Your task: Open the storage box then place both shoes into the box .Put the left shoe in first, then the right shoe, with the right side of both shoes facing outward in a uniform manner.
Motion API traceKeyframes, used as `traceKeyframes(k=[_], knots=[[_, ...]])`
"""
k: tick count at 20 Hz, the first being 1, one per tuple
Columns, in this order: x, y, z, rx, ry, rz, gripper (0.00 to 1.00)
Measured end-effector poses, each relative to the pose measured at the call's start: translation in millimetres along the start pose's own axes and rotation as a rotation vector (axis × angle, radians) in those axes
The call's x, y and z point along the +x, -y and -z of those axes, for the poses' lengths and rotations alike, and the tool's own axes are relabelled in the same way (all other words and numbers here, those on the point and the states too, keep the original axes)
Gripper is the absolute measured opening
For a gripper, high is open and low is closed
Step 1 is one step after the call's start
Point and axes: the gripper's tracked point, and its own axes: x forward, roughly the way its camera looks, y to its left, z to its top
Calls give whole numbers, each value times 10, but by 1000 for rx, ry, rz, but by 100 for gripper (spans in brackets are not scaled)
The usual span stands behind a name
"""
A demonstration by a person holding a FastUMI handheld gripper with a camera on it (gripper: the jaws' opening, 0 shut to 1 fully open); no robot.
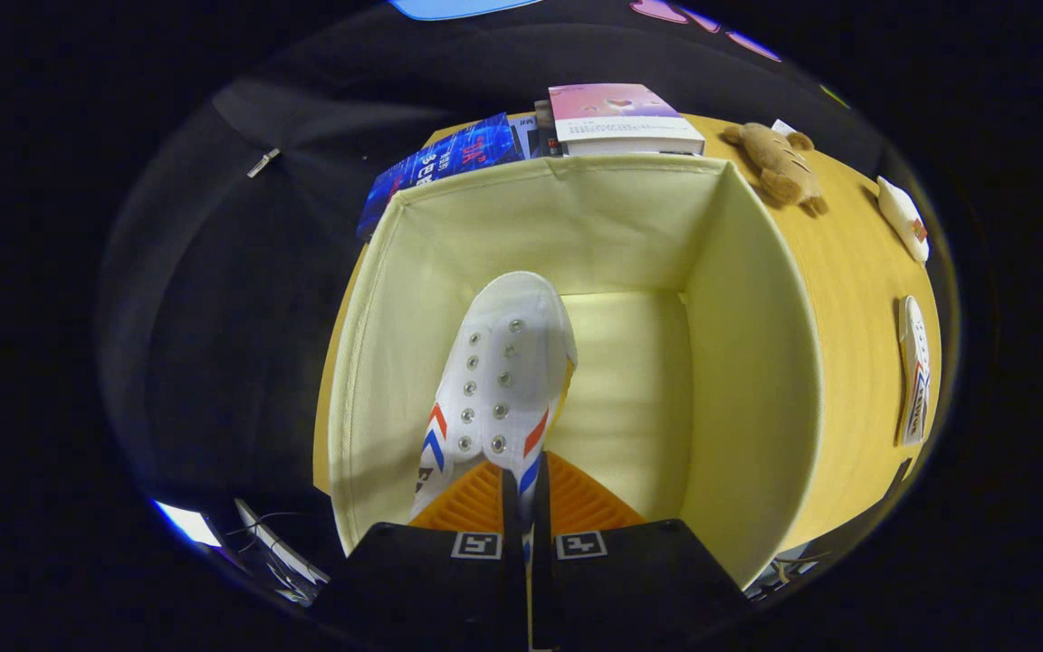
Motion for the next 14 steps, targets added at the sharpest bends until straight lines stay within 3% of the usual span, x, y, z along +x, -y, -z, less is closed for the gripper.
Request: traceKeyframes(k=[2, 4, 7, 9, 14], knots=[[38, -75, -1, -18, -7, -22, 13], [-79, -196, -108, -1, 26, -75, 30], [-315, -131, -255, -32, 92, -98, 89], [-539, 17, -303, -49, 144, -109, 98], [-1279, 682, -319, -94, 253, -130, 99]])
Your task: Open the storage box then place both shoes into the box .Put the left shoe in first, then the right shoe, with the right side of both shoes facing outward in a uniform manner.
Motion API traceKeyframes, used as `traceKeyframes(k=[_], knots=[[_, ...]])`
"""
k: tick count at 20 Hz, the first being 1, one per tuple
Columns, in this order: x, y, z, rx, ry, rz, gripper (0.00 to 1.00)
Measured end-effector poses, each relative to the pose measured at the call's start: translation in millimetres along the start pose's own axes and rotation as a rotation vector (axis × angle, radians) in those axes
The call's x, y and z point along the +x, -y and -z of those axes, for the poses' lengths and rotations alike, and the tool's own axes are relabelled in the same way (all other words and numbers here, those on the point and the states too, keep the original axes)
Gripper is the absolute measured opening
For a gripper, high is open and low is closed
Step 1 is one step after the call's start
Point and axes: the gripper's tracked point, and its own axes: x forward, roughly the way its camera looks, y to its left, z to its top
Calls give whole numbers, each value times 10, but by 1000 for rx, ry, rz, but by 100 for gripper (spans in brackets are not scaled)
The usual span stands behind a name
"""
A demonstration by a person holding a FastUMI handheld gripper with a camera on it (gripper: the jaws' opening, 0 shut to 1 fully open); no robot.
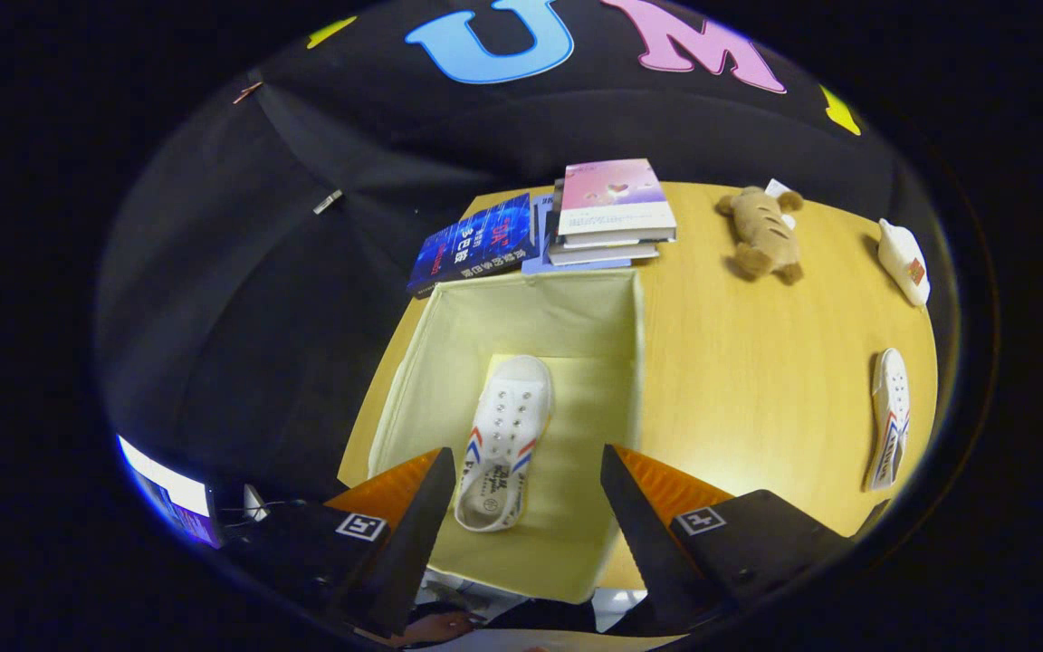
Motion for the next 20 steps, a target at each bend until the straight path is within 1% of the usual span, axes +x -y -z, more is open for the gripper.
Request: traceKeyframes(k=[4, 8, 14, 17, 20], knots=[[-636, 765, -106, -44, 77, 37, 99], [-1077, 1667, -136, -41, 124, 102, 99], [-1268, 2882, 117, -49, 111, 195, 99], [-1269, 3404, 233, -66, 105, 245, 99], [-1175, 3917, 379, -77, 78, 299, 99]])
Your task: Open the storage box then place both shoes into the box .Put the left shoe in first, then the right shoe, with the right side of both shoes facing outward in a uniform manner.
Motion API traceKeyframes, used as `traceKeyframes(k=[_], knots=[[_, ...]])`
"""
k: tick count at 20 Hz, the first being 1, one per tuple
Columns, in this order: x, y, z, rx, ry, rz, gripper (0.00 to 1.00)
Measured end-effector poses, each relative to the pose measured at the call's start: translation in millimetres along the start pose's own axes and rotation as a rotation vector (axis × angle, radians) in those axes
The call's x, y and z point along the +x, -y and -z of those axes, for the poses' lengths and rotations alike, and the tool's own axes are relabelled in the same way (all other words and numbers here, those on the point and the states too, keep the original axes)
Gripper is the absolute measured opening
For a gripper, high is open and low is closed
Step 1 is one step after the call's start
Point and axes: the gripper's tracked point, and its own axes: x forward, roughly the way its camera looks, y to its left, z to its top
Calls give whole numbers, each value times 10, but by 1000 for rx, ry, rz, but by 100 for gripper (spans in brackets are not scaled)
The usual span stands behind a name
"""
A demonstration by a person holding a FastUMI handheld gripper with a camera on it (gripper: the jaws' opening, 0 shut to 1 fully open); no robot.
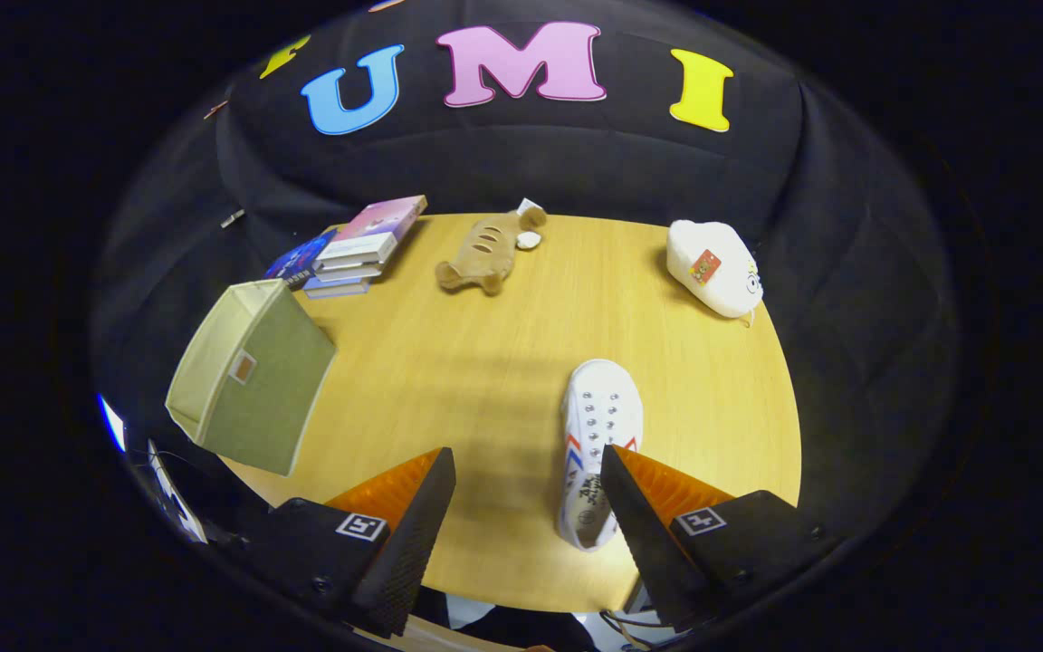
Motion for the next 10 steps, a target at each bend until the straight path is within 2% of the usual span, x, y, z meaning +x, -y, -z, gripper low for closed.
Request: traceKeyframes(k=[6, 10], knots=[[462, 690, 356, -30, -91, 95, 99], [687, 938, 574, -21, -166, 116, 99]])
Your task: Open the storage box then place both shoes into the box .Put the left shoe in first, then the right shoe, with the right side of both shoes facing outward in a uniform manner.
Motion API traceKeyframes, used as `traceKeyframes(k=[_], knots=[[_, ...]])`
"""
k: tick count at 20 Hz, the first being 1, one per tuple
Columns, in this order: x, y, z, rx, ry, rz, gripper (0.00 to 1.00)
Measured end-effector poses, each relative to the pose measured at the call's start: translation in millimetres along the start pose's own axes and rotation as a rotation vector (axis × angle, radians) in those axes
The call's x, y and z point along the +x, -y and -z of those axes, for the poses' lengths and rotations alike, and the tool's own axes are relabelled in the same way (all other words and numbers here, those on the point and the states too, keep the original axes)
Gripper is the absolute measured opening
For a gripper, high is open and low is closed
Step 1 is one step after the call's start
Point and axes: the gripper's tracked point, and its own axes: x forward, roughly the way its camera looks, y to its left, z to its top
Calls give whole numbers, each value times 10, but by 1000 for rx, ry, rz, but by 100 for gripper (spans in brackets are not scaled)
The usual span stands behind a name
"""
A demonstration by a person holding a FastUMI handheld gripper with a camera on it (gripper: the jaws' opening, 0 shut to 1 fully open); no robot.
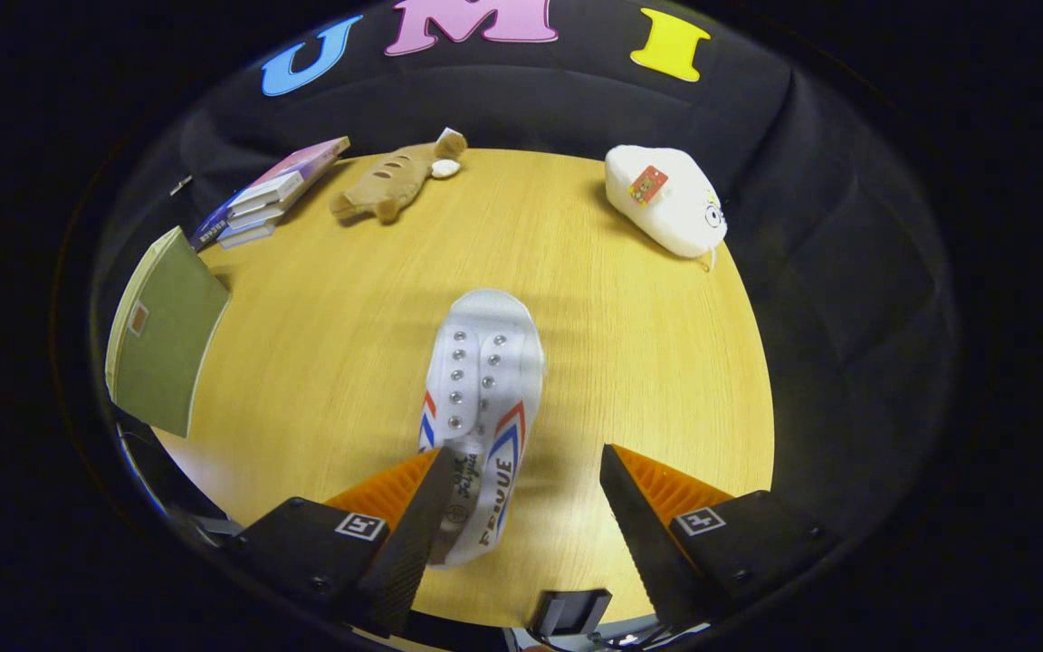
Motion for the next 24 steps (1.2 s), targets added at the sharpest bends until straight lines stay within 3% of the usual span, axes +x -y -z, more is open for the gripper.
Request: traceKeyframes(k=[6, 8, 10, 11, 14, 20, 24], knots=[[347, 28, 170, 15, -79, -20, 100], [391, -48, 151, 58, -94, -71, 100], [429, -133, 158, 127, -107, -134, 89], [411, -201, 167, 178, -114, -168, 73], [408, -234, 174, 260, -121, -182, 39], [371, -198, 159, 296, -103, -135, 11], [280, -291, 152, 363, -126, -160, 10]])
